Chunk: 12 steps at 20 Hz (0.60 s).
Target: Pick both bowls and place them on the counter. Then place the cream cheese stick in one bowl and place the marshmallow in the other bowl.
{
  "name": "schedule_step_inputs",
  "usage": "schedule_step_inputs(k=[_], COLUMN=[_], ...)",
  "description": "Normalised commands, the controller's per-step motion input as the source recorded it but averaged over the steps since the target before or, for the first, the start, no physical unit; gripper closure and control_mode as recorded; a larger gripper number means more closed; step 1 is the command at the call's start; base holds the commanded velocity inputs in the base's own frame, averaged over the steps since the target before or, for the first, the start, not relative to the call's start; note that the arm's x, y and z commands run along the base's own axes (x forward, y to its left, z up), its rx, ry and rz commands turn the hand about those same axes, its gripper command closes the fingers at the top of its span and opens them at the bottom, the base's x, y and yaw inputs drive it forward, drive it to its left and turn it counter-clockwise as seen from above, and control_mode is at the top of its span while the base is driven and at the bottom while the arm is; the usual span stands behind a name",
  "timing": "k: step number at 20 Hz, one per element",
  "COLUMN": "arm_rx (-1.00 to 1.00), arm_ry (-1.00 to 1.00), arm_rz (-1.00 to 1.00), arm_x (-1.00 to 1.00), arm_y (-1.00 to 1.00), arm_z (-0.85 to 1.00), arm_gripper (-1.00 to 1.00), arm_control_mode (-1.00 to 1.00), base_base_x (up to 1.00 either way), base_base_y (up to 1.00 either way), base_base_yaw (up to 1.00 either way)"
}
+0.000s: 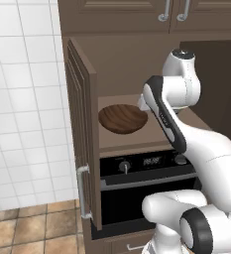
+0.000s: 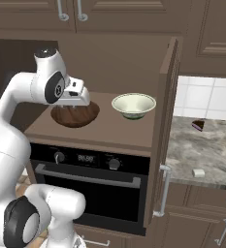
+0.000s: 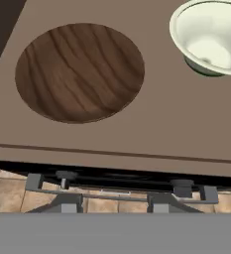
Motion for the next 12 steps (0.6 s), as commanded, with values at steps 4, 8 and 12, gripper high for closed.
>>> schedule_step_inputs(k=[4, 8, 12], arm_rx=[0.01, 0.11, 0.06], arm_ry=[0.0, -0.04, 0.04], arm_rz=[-0.1, -0.38, -0.33], arm_x=[-0.1, -0.14, -0.17], arm_y=[0.01, -0.08, -0.23], arm_z=[-0.12, -0.38, -0.46], arm_gripper=[-1.0, -1.0, -1.0], arm_control_mode=[-1.0, -1.0, -1.0], base_base_x=[0.0, 0.0, 0.0], base_base_y=[0.0, 0.0, 0.0], base_base_yaw=[0.0, 0.0, 0.0])
